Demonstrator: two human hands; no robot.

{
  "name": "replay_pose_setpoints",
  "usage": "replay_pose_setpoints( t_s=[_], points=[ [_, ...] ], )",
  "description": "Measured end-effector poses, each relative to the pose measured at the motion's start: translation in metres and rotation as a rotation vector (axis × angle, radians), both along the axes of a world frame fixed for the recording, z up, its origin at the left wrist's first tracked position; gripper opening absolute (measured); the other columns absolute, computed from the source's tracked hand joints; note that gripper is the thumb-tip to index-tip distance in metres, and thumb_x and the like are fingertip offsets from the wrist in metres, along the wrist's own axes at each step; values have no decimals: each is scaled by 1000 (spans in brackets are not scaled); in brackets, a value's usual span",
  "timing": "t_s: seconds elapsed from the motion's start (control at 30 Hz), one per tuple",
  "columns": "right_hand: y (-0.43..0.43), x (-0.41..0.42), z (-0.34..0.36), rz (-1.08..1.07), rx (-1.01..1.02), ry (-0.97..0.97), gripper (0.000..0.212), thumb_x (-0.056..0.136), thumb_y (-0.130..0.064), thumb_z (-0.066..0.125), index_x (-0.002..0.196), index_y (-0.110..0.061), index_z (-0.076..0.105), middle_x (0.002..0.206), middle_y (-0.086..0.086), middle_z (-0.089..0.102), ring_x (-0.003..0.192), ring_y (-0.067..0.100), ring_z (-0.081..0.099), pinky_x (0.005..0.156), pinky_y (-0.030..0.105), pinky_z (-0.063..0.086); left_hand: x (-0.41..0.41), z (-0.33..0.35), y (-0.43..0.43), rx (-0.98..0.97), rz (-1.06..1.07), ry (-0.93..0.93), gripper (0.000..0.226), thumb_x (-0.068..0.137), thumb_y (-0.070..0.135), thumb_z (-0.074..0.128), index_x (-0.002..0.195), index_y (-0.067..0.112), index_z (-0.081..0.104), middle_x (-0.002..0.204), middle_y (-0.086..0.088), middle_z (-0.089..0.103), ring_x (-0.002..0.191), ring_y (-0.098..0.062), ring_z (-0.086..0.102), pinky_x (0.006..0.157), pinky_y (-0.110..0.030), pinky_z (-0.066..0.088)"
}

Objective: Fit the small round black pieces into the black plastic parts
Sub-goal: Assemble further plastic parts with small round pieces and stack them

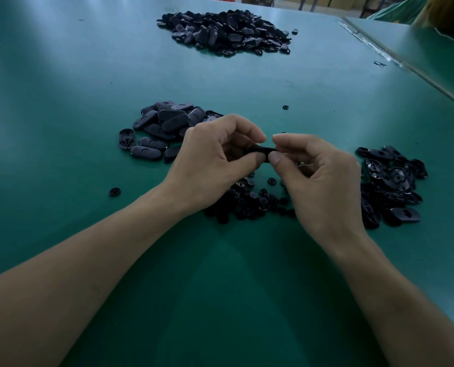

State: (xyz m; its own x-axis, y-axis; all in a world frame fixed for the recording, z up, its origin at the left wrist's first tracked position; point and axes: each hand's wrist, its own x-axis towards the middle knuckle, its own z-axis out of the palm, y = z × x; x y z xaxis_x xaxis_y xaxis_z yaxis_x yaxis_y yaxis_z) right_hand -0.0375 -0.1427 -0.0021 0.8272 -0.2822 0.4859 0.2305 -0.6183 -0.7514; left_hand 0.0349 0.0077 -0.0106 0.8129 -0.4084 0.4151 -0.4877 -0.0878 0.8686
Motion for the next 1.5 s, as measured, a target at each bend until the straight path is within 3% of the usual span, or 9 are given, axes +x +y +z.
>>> replay_pose_setpoints(
  t_s=[0.1,0.27,0.63,1.0,1.1,1.23,1.37,1.5],
  points=[
    [-5,1,1,96,117,53,24,88,-10,73,97,-32,73,88,-17,75,86,2,71,83,22,56,0,1,1,-24,-38,40,23,81,2,79,93,18,68,82,-2,75,73,-15,72,74,-28,60],
    [-9,2,4,173,200,76,28,84,-7,75,89,-34,72,85,-13,76,80,5,72,77,18,54,1,1,2,-70,-69,82,21,81,-2,79,93,13,70,85,-5,75,76,-13,72,77,-27,59],
    [-7,3,5,78,179,142,19,83,-12,76,81,-30,70,76,-14,74,70,3,70,66,16,53,2,-1,1,-60,-39,45,22,80,0,80,97,13,74,86,1,76,77,-6,73,75,-20,56],
    [-3,1,8,79,157,150,18,86,-13,75,84,-30,73,78,-12,75,74,1,70,72,19,54,3,1,3,-95,-18,71,25,75,-1,83,84,20,74,73,9,75,67,-5,71,68,-19,57],
    [-7,-2,9,-71,-36,149,11,92,-22,68,100,-28,75,92,-13,73,83,1,68,80,18,51,10,-2,5,-171,86,86,23,78,0,80,87,20,73,76,2,76,70,-20,74,69,-27,59],
    [-24,-8,6,-407,-473,311,31,97,-33,57,125,-21,66,124,8,56,119,30,45,98,35,33,22,-6,9,-349,266,187,19,89,-1,69,95,16,68,81,-2,74,75,-19,72,69,-24,56],
    [-33,-12,5,-462,-542,572,38,98,-35,51,134,-26,57,133,11,46,126,34,34,104,47,28,27,-7,7,-435,366,272,23,94,-1,61,115,10,62,91,3,70,75,-7,67,71,-22,55],
    [-35,-12,5,-439,-574,541,30,97,-26,51,122,-25,67,126,13,56,117,37,47,96,45,40,30,-5,8,-504,439,375,48,95,-1,60,141,4,46,97,3,66,78,-5,68,85,-28,57]
  ],
)
